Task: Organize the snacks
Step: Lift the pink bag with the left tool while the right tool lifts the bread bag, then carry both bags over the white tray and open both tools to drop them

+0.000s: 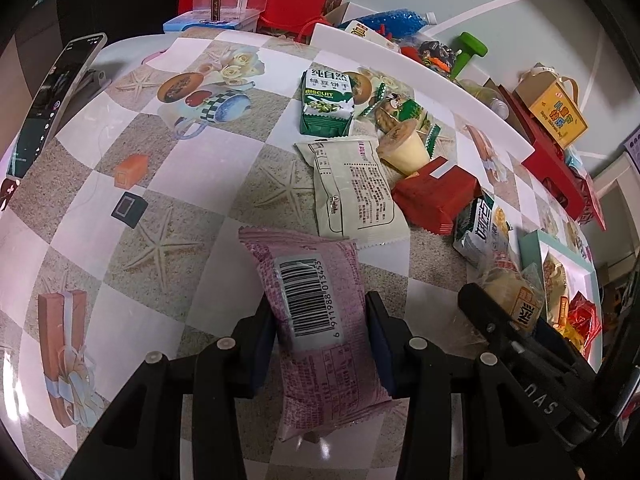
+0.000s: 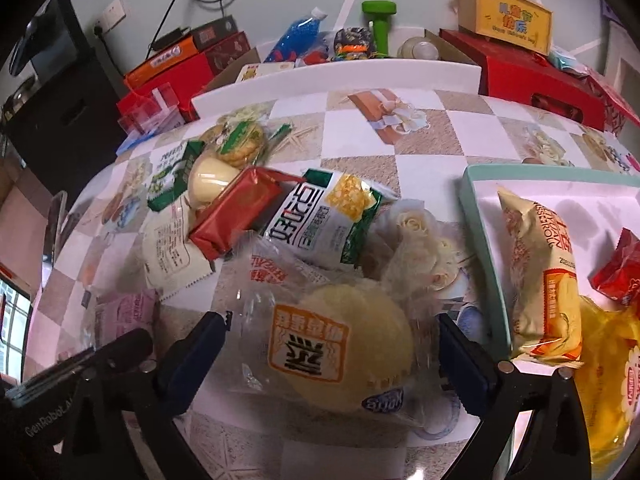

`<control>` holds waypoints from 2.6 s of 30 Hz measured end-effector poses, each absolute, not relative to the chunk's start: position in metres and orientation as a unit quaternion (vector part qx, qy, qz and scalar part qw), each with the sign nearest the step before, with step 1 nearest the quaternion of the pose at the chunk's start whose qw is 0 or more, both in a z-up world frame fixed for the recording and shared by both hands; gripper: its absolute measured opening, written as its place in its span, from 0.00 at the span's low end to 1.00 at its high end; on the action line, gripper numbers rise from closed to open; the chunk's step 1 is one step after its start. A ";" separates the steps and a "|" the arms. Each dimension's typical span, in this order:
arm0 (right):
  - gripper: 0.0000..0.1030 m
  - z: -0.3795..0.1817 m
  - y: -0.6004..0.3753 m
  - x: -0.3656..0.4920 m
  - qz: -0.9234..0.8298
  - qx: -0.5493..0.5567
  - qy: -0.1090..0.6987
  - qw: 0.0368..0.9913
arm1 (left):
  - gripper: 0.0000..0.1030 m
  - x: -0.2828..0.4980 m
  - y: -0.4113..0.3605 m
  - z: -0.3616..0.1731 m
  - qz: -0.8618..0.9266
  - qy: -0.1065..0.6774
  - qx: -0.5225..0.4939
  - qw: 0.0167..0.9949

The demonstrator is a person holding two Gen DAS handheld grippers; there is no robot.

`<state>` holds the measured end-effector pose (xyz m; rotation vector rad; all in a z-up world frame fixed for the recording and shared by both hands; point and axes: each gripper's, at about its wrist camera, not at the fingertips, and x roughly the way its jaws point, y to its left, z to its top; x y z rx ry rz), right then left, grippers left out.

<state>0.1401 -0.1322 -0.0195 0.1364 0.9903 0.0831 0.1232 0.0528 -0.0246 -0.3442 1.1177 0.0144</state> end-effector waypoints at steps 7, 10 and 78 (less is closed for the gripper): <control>0.78 -0.011 -0.140 0.134 0.045 0.087 0.465 0.880 | 0.43 0.123 0.052 -0.024 0.009 0.527 -0.161 0.835; 0.68 -0.009 -0.145 0.133 0.045 0.094 0.463 0.880 | 0.43 0.123 0.052 -0.024 0.011 0.526 -0.159 0.835; 0.65 0.037 -0.418 0.029 -0.270 0.263 0.334 0.864 | 0.41 0.176 -0.239 0.044 -0.274 0.472 -0.012 0.838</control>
